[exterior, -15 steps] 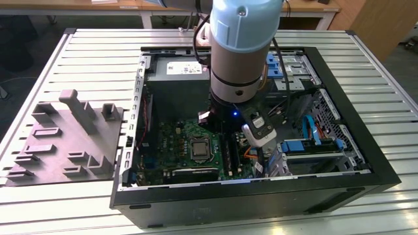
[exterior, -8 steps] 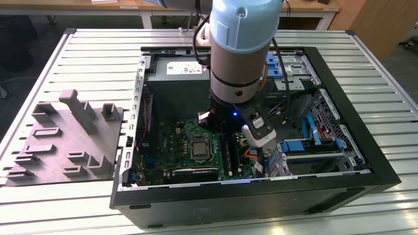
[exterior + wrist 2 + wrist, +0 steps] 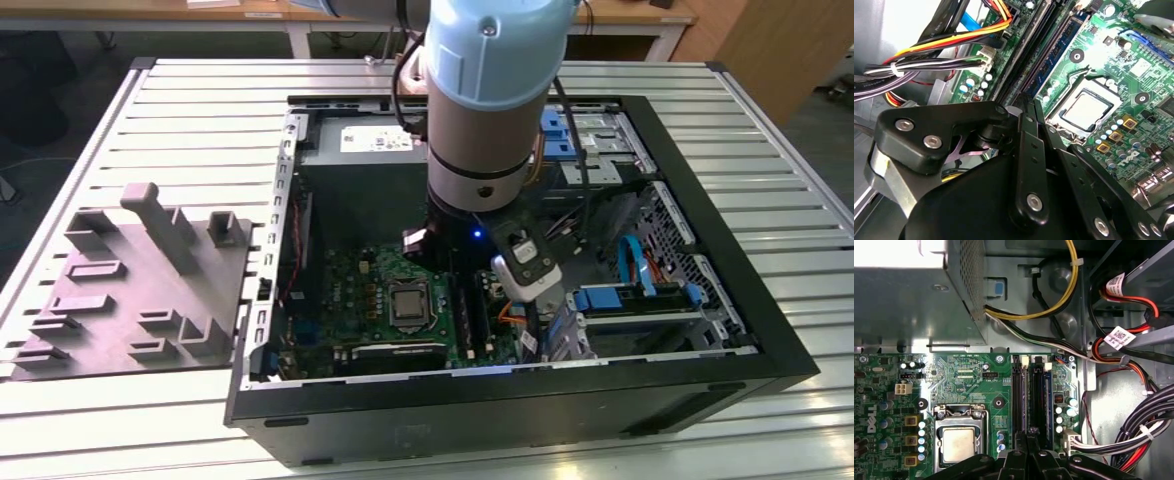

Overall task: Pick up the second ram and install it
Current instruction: 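Insert the second ram into the second slot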

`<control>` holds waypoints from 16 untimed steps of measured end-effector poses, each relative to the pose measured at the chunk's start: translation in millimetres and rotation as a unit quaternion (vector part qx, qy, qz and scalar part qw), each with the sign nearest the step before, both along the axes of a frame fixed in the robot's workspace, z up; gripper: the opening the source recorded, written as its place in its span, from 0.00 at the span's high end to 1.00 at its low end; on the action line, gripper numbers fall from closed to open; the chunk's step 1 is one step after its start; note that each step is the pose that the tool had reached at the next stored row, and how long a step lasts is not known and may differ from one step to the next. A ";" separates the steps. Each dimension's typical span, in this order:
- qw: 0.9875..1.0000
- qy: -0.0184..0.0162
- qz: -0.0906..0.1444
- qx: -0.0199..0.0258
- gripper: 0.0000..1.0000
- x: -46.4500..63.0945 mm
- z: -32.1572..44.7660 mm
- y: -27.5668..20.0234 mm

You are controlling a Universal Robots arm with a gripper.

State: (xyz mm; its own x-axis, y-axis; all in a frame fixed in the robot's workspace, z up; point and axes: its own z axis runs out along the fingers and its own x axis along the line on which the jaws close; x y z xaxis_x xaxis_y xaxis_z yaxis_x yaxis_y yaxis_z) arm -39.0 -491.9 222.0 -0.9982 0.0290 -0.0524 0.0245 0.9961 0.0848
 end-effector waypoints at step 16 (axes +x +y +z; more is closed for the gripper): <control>1.000 0.000 -0.004 0.000 0.88 0.2 1.0 0.1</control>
